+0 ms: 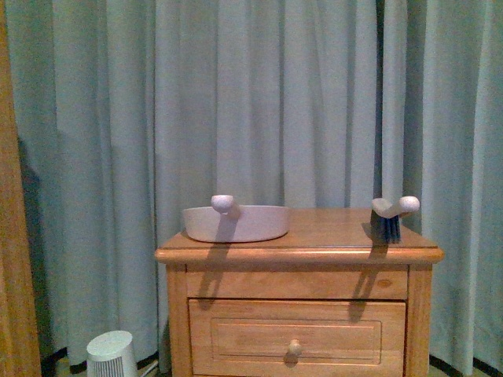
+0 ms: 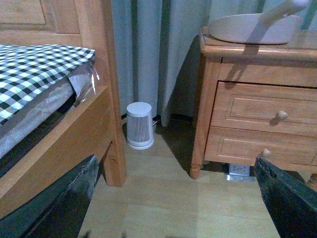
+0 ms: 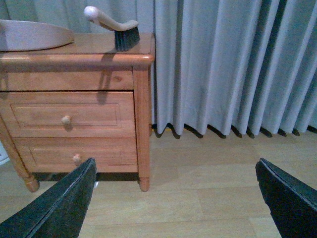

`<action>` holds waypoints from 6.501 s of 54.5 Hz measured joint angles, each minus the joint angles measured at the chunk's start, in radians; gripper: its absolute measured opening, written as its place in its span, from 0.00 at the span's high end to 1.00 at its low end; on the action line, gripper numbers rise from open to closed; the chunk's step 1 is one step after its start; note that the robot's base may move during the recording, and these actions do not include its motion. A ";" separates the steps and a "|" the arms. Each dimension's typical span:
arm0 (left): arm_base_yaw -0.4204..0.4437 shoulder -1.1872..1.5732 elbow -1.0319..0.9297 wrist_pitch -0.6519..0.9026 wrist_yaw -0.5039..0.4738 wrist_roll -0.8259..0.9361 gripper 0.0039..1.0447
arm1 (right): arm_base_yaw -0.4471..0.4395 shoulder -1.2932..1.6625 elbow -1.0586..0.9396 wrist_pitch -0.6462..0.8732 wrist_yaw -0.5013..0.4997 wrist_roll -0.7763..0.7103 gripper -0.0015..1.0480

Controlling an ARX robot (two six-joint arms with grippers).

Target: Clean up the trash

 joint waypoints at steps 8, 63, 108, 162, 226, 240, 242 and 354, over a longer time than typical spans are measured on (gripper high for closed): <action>0.000 0.000 0.000 0.000 0.000 0.000 0.07 | 0.000 0.000 0.000 0.000 0.000 0.000 0.07; 0.000 0.000 0.000 0.000 0.000 0.000 0.07 | 0.000 0.000 0.000 0.000 0.000 0.000 0.07; 0.000 0.000 0.000 0.000 0.000 0.000 0.07 | 0.000 -0.001 0.000 0.000 0.000 0.000 0.07; -0.397 1.509 1.184 -0.238 -0.165 0.045 0.07 | 0.000 -0.001 0.000 0.000 0.000 0.000 0.07; -0.487 2.080 1.442 -0.248 -0.256 -0.093 0.07 | 0.000 -0.001 0.000 0.000 0.000 0.000 0.07; -0.465 2.100 1.442 -0.246 -0.277 -0.071 0.07 | 0.000 -0.001 0.000 0.000 0.000 0.000 0.07; -0.462 2.103 1.442 -0.243 -0.282 -0.066 0.07 | 0.000 -0.001 0.000 0.000 0.000 0.000 0.07; -0.112 0.938 0.607 0.573 0.071 0.415 0.74 | 0.000 -0.001 0.000 0.000 0.000 0.000 0.07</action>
